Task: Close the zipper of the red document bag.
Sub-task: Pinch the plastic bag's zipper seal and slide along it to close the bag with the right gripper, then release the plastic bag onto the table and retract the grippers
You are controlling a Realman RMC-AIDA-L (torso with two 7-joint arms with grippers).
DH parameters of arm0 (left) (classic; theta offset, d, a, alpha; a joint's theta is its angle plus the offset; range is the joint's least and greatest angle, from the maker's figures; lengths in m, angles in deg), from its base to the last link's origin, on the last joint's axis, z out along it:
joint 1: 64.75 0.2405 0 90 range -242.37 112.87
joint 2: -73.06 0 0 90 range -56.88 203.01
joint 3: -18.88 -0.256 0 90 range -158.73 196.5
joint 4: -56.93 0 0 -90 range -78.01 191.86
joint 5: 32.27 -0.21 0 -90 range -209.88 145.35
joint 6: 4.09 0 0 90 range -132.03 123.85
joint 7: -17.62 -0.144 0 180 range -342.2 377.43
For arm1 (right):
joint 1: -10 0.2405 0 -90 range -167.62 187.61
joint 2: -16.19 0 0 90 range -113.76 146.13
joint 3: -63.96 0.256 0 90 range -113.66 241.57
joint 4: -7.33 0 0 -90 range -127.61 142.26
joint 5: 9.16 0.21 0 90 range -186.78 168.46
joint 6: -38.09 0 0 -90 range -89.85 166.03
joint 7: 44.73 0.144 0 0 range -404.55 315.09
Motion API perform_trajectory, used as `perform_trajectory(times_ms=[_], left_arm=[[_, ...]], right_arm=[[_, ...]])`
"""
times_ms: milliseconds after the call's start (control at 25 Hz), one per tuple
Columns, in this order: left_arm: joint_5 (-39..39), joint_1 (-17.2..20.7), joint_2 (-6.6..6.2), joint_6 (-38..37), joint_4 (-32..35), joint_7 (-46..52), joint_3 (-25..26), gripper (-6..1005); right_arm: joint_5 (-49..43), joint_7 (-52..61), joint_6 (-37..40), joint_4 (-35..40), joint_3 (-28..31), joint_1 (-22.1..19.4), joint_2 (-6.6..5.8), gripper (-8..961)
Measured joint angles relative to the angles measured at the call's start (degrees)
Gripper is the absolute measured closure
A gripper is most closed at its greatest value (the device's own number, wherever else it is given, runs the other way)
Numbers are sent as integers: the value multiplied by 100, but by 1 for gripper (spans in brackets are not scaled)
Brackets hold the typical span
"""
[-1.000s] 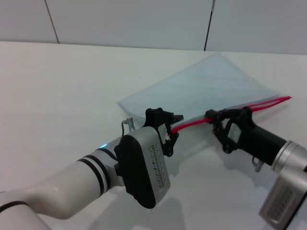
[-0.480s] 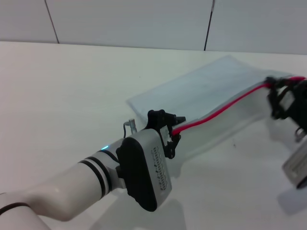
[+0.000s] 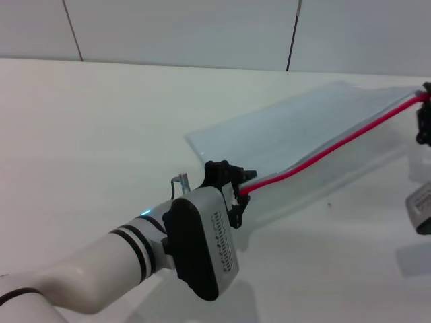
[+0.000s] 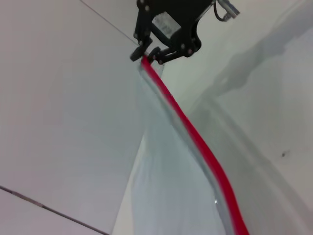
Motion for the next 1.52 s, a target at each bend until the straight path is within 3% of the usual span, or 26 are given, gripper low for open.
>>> perform_trajectory(times_ms=[200, 320, 400, 640, 760, 920, 1080, 1320, 1520], left_arm=[[18, -48, 12, 403, -248, -65, -80, 845], [192, -67, 23, 1066, -469, -32, -127, 836], [278, -68, 23, 1259, -517, -23, -137, 830], [912, -61, 11, 3240, -957, 222, -446, 811], [926, -76, 11, 4337, -1290, 682, -603, 674], [1094, -96, -6, 5340, -1611, 1601, -551, 506], [1751, -242, -34, 5748, -1850, 2716, -372, 351], [2124, -513, 13, 6168, -2645, 3973, -163, 272], [2306, -620, 30, 6851, -3281, 5068, -134, 275]], right_arm=[[10, 31, 499, -353, 39, -87, 1, 760], [12, 68, 1094, -619, 79, -235, 4, 748], [14, 111, 1479, -771, 81, -318, 8, 658], [-18, 1203, 2611, -955, 23, -506, 18, 431], [-67, 2051, 2968, -942, -113, -562, 17, 337], [-58, 2863, 3296, -938, -326, -604, 4, 342], [-46, 4022, 3649, -954, -344, -698, 18, 348], [-16, 4883, 3665, -845, -306, -697, -6, 344], [47, 5103, 3725, -817, -255, -715, -6, 341]])
